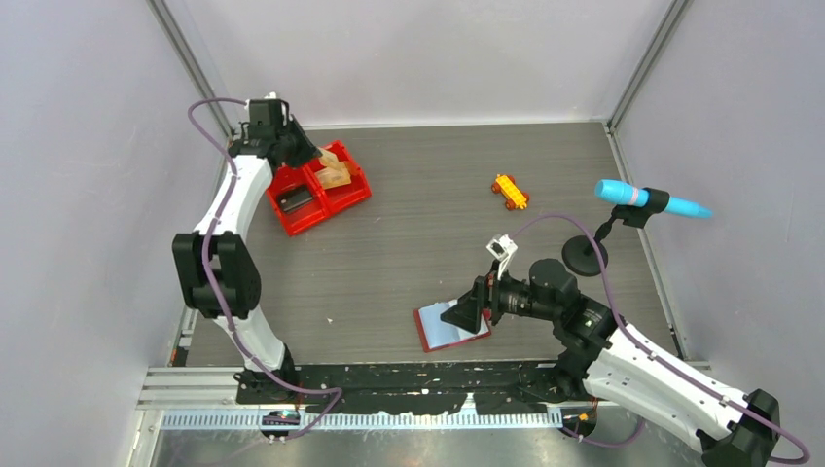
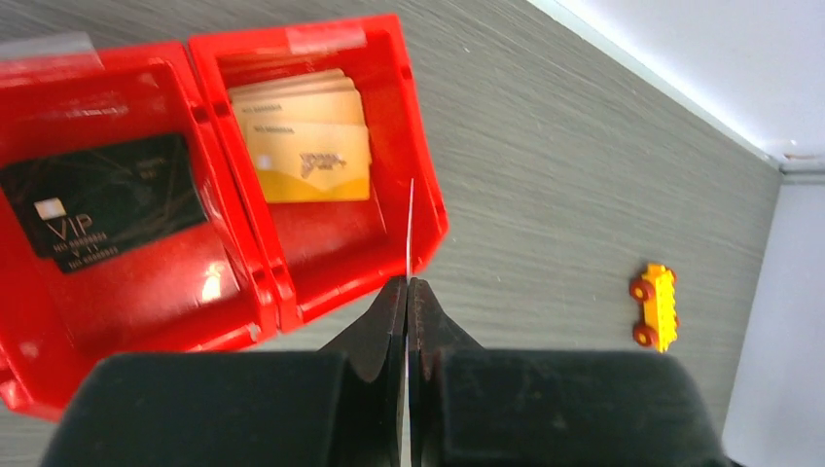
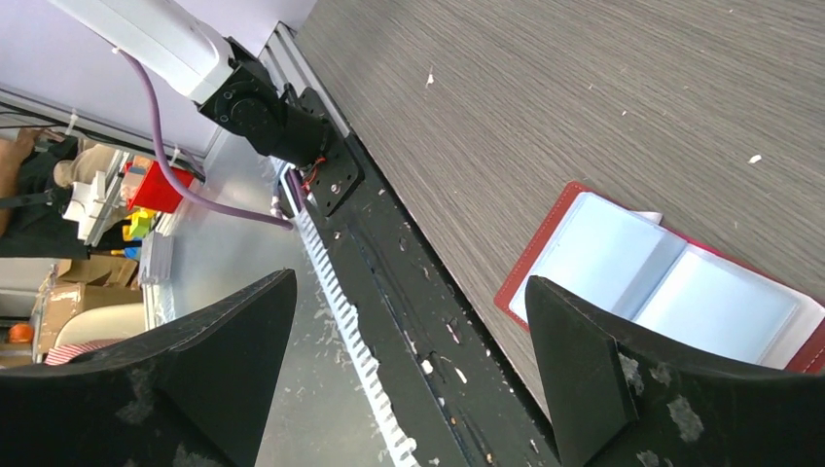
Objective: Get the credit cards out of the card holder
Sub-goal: Place the credit card in the storage box.
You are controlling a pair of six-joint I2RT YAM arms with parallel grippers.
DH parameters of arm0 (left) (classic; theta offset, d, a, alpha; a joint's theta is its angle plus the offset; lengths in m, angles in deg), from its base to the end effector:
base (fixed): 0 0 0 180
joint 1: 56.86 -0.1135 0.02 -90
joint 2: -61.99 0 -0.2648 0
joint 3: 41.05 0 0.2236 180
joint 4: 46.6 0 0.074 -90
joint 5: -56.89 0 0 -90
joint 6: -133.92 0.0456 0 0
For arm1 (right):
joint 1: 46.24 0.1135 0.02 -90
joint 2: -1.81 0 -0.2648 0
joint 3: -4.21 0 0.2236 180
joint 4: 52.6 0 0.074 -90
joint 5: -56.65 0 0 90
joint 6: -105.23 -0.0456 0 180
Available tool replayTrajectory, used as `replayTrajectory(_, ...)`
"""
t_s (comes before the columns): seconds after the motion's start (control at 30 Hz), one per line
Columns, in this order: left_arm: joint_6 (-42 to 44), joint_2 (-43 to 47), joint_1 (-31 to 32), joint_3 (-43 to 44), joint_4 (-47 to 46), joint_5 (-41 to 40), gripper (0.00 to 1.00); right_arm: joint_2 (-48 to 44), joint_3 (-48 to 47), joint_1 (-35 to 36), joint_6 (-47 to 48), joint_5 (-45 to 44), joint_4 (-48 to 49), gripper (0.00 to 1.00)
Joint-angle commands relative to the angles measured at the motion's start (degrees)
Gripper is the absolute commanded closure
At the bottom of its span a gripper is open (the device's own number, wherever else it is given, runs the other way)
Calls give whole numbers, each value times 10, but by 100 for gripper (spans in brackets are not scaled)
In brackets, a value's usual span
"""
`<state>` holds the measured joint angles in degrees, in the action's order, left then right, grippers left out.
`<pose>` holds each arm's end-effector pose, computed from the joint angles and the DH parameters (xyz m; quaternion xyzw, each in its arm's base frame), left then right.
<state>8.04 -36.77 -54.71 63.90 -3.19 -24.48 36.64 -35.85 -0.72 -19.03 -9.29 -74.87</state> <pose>0.3769 -0.0210 0.3273 -0.2271 0.8645 -0.2081 0.3971 0.0819 0.1100 0.2512 -0.2005 0.7705 0.5015 0.3387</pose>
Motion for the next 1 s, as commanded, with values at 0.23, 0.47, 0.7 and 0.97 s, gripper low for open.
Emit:
replayTrajectory(0.23,13,-119,-44,93,-4,34,100,64,-68,-2,23,-33,12,4)
replayTrajectory(0.47,16,-168,-44,114,-38,65,100,126,-95,-4,29,-23,13,5)
replayTrajectory(0.7,11,-215,-44,142,-33,76,100,164,-105,-4,30,-27,19,5)
replayTrajectory(0.97,17,-243,-44,167,-30,77,100,188,-121,-6,31,-27,21,5)
